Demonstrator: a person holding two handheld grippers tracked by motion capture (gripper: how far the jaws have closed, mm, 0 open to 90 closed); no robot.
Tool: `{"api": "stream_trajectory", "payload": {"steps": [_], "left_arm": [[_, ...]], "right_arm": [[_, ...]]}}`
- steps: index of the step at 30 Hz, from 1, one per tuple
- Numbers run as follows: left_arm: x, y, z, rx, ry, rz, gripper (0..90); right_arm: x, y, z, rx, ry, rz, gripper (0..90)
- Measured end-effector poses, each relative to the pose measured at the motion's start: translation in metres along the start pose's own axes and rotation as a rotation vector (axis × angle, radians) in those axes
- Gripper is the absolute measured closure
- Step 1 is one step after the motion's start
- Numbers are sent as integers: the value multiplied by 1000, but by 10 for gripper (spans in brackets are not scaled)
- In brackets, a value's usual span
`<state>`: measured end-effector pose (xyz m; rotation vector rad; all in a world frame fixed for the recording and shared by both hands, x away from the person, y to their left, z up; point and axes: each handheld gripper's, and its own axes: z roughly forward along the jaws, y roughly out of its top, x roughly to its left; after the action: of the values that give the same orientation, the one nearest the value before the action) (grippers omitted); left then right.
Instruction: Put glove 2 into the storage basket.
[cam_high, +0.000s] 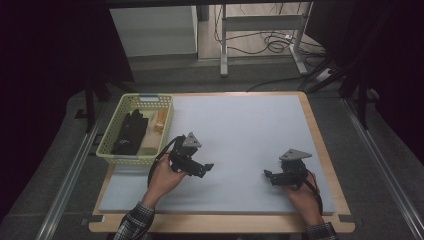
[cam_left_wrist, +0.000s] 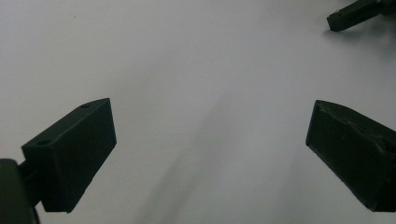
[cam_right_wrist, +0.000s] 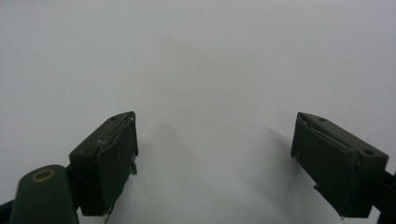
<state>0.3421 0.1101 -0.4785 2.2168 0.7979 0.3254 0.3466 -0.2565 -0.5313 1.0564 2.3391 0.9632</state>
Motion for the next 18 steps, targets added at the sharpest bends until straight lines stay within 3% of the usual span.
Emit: {"api": "stream_trajectory", "payload": {"steps": [18], "left_arm": [[-6,-29,5,3,2,2,18]], "right_arm": [[0,0,0,0,1,-1,146]]}}
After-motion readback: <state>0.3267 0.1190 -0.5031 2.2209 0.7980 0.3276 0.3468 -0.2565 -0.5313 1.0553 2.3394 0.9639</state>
